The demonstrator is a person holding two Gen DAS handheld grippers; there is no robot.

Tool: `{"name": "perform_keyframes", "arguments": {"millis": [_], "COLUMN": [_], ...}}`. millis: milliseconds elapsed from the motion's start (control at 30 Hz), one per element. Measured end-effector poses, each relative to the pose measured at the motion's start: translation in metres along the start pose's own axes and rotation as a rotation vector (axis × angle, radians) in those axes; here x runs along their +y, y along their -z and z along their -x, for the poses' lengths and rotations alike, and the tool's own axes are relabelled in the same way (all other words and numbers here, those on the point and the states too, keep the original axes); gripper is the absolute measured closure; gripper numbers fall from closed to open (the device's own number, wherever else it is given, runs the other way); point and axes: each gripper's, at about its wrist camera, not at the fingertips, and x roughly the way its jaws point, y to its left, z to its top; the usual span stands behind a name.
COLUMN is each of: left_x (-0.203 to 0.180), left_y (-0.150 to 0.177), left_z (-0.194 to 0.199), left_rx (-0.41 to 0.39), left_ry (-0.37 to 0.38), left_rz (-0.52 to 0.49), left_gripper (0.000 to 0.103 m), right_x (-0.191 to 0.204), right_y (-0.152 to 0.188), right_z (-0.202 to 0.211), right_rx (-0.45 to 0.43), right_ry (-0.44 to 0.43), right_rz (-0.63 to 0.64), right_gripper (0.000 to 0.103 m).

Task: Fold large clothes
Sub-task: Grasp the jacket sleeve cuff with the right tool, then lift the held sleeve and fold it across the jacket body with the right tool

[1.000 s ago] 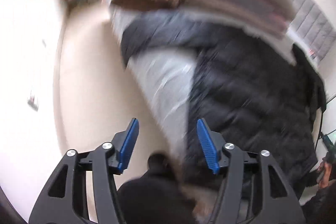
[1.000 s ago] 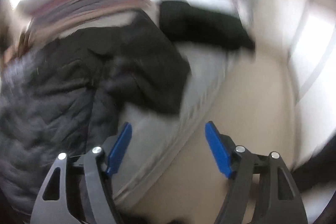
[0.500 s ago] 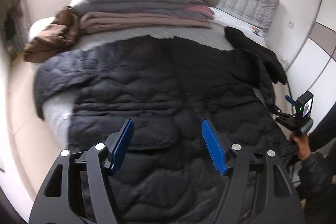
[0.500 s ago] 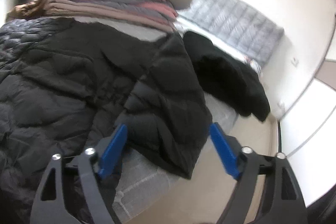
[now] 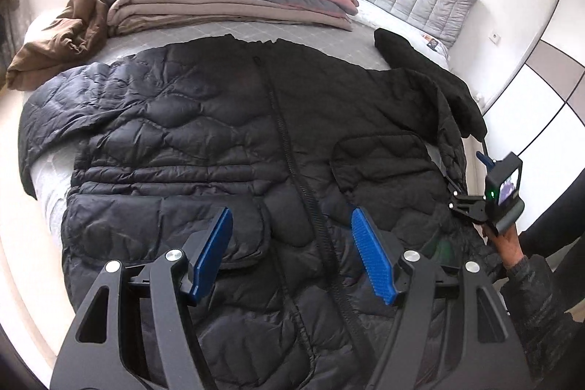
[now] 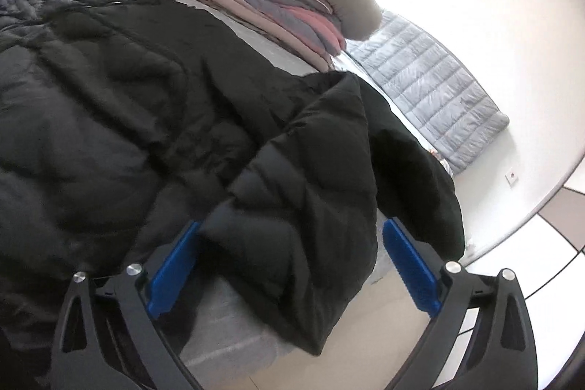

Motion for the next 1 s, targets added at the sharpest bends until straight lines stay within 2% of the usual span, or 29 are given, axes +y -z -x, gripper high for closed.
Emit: {"name": "perform_keyframes", "arguments": {"millis": [100,333,367,400,433,467,567,633,733,900,1000], "left_x": [-0.002,-0.003,-0.004,-0.004,-0.004,-0.004,-0.004,-0.004,-0.002,0.0,0.0], "left_y": [0.001,0.003,0.004,0.004,0.005,0.005,0.007,0.007,0.007,0.005,0.002], "left_z": [-0.002,-0.007,-0.008,-0.009,-0.01,-0.011,-0.012,-0.013,-0.016,-0.028,-0.038], "left_rx": [0.004,0.015,0.016,0.016,0.019,0.023,0.03,0.03,0.036,0.053,0.068], "left_ry": [0.005,0.008,0.006,0.004,0.004,0.005,0.009,0.011,0.017,0.02,0.024], "left_rz": [-0.003,0.0,0.0,-0.001,-0.001,0.002,0.01,0.012,0.02,0.033,0.037], "left_gripper": [0.038,0.038,0.038,0.038,0.038,0.038,0.038,0.037,0.036,0.035,0.034], "right_x": [-0.016,-0.037,-0.043,-0.047,-0.058,-0.064,-0.095,-0.117,-0.149,-0.214,-0.255], "right_y": [0.0,0.004,0.004,0.004,0.006,0.007,0.013,0.014,0.003,-0.033,-0.051], "right_z": [-0.012,-0.026,-0.027,-0.028,-0.031,-0.034,-0.038,-0.037,-0.028,-0.012,-0.015], "right_rx": [0.037,0.105,0.114,0.124,0.141,0.15,0.149,0.125,0.066,-0.037,-0.061], "right_ry": [-0.016,-0.13,-0.156,-0.17,-0.2,-0.208,-0.265,-0.301,-0.322,-0.376,-0.415], "right_rz": [-0.071,-0.184,-0.219,-0.248,-0.311,-0.348,-0.506,-0.592,-0.656,-0.749,-0.82], "right_gripper": [0.008,0.011,0.027,0.047,0.057,0.075,0.087,0.089,0.091,0.092,0.092]}}
